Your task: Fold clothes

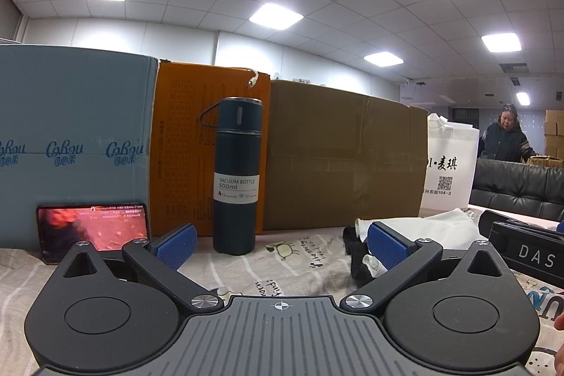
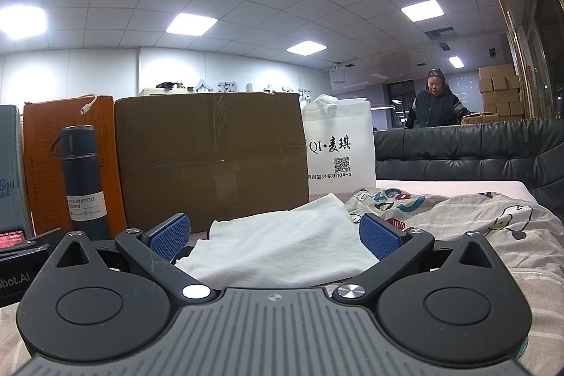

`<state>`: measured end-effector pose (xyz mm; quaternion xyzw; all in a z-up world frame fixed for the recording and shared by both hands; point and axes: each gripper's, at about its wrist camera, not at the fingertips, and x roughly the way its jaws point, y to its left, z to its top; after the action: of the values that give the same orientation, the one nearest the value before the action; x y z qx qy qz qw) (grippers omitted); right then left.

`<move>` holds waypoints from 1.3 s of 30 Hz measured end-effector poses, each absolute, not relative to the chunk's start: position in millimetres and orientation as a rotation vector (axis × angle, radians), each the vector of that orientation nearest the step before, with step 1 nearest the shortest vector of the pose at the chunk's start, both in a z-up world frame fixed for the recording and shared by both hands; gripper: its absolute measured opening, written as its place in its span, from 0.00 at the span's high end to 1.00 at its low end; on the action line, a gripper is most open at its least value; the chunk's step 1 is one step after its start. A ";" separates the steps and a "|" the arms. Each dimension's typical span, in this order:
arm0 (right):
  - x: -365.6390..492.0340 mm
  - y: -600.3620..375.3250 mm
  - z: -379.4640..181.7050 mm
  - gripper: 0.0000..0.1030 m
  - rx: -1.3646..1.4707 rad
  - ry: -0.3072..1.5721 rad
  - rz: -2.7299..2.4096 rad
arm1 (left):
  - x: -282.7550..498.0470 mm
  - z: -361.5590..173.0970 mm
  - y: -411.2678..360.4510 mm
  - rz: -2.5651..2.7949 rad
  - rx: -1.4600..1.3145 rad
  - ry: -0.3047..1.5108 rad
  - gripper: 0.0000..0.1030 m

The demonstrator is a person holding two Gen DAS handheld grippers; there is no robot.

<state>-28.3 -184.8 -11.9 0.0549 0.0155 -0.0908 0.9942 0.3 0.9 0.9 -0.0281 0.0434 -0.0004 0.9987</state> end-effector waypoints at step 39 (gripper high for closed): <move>-44.5 -197.2 -9.9 0.00 0.227 -0.052 -0.106 | -9.5 6.3 -12.8 0.073 0.053 0.028 0.00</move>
<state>-44.5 -197.2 -9.9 0.1132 -0.0260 -0.0531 0.9918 -9.5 -12.8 6.3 0.0267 0.0140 0.0366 0.9989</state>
